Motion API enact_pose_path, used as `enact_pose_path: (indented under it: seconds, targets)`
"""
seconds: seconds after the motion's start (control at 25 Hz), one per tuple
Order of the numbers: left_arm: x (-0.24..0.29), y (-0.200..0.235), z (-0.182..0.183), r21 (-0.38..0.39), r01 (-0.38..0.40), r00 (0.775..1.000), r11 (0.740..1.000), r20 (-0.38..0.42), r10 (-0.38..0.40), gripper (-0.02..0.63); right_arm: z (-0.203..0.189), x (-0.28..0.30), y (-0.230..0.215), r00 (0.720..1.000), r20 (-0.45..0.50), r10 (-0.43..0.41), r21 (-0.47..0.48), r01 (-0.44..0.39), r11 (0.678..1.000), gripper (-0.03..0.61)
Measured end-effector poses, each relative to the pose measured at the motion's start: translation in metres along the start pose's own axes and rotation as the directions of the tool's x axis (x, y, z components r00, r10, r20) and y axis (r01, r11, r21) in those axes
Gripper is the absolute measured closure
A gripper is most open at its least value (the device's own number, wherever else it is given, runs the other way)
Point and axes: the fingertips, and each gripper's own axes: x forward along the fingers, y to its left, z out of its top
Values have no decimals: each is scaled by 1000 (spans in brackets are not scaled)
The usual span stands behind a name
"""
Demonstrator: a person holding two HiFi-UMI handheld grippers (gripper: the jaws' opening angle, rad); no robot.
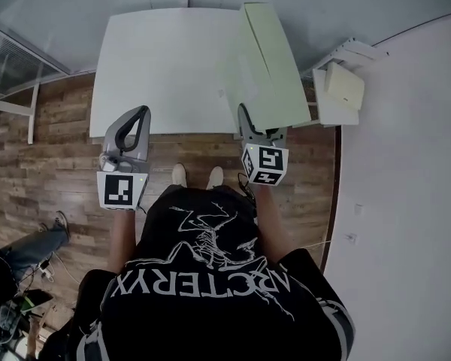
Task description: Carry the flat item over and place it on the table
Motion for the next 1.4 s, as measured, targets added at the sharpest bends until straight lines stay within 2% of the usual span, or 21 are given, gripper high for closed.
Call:
enact_pose_path:
  seconds: [0.28, 0.48, 0.64, 0.8, 0.96, 1.12, 1.24, 1.4]
  targets:
    - [-11, 5, 0, 20, -38, 999, 999, -20, 39, 603, -52, 45, -9, 997, -78, -13, 16, 14, 1000, 314]
    - [-21, 0, -4, 9, -38, 997, 999, -73, 39, 603, -95, 81, -14, 988, -152, -38, 30, 43, 999, 314]
    - [-27, 2, -12, 30, -57, 989, 998, -132, 60, 603, -117, 106, -17, 987, -154, -45, 15, 48, 999, 314]
    - [-31, 13, -12, 31, -78, 986, 996, -144, 82, 603, -127, 124, -10, 991, -130, -37, -35, 32, 999, 310]
    - [-23, 9, -3, 56, -70, 993, 996, -87, 74, 603, -126, 132, -12, 989, -147, -10, -9, 9, 1000, 293]
    - [-16, -5, -2, 57, -40, 995, 998, -89, 45, 603, -135, 129, -11, 979, -202, 34, 3, -34, 999, 276]
    - [-14, -8, 0, 62, -30, 996, 998, -83, 35, 603, -135, 122, -9, 978, -202, 46, 31, -41, 999, 259]
    - [-12, -12, 4, 32, -17, 996, 999, -91, 19, 603, -132, 100, -8, 972, -224, 65, 33, -59, 998, 259]
